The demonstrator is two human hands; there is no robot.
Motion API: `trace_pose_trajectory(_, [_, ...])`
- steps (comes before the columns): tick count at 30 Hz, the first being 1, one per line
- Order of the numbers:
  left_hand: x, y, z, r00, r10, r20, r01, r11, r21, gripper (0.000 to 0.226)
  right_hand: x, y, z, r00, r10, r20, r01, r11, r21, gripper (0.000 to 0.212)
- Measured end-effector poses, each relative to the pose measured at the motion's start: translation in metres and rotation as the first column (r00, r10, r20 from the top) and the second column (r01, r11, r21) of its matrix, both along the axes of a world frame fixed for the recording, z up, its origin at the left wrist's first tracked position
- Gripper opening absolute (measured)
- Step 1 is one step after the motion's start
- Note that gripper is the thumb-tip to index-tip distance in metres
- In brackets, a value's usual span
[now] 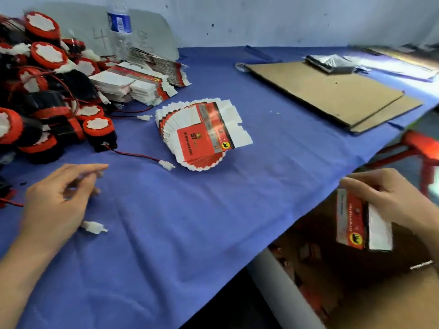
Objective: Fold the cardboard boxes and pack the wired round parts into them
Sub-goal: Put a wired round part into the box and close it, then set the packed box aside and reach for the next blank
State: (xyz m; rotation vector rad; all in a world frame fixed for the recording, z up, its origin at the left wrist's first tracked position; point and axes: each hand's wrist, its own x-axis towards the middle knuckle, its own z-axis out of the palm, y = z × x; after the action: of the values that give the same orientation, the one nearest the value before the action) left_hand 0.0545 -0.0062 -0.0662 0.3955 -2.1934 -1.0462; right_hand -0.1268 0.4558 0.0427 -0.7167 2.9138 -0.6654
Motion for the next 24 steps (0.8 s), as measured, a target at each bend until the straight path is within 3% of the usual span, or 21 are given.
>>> trace_pose_trajectory(1, [-0.001, -0.002, -0.002, 1.0, 0.003, 0.017, -0.003, 1.0, 0.015, 0.025, 0.001, 0.009, 0.001, 0.998, -0.069, -0.013, 0.07, 0.98, 0.188, 0.092])
trace_pose_trajectory(3, [-0.002, -0.003, -0.002, 0.999, 0.002, 0.046, -0.003, 1.0, 0.025, 0.025, 0.003, 0.013, 0.0, 0.991, -0.134, -0.026, 0.136, 0.948, 0.289, 0.07])
trace_pose_trajectory(5, [0.0, -0.001, -0.001, 0.998, 0.003, 0.062, -0.006, 0.999, 0.047, 0.026, 0.001, -0.001, 0.0, 0.992, -0.106, -0.076, 0.118, 0.976, 0.186, 0.051])
trace_pose_trajectory(9, [0.002, 0.009, 0.008, 0.997, 0.023, 0.078, -0.027, 0.998, 0.053, 0.031, -0.01, -0.068, -0.002, 0.952, 0.029, -0.303, -0.091, 0.977, -0.192, 0.051])
trace_pose_trajectory(12, [0.001, 0.016, 0.016, 0.996, 0.028, 0.08, -0.029, 0.999, 0.015, 0.05, -0.016, -0.143, -0.011, 0.9, 0.207, -0.382, -0.303, 0.929, -0.21, 0.048])
trace_pose_trajectory(14, [0.002, 0.02, 0.019, 0.997, 0.028, 0.075, -0.029, 1.0, 0.009, 0.047, -0.024, -0.19, -0.018, 0.861, 0.408, -0.303, -0.447, 0.892, -0.068, 0.072])
trace_pose_trajectory(16, [0.001, 0.022, 0.021, 0.998, 0.021, 0.064, -0.023, 1.0, 0.017, 0.044, -0.037, -0.226, -0.022, 0.827, 0.534, -0.177, -0.503, 0.843, 0.193, 0.094])
trace_pose_trajectory(19, [0.001, 0.022, 0.021, 0.998, 0.029, 0.057, -0.031, 0.999, 0.031, 0.043, -0.058, -0.252, -0.02, 0.827, 0.559, -0.062, -0.468, 0.745, 0.476, 0.107])
trace_pose_trajectory(24, [0.001, 0.021, 0.022, 0.997, 0.025, 0.074, -0.026, 1.0, 0.013, 0.04, -0.071, -0.25, -0.006, 0.841, 0.535, 0.078, -0.462, 0.638, 0.616, 0.111])
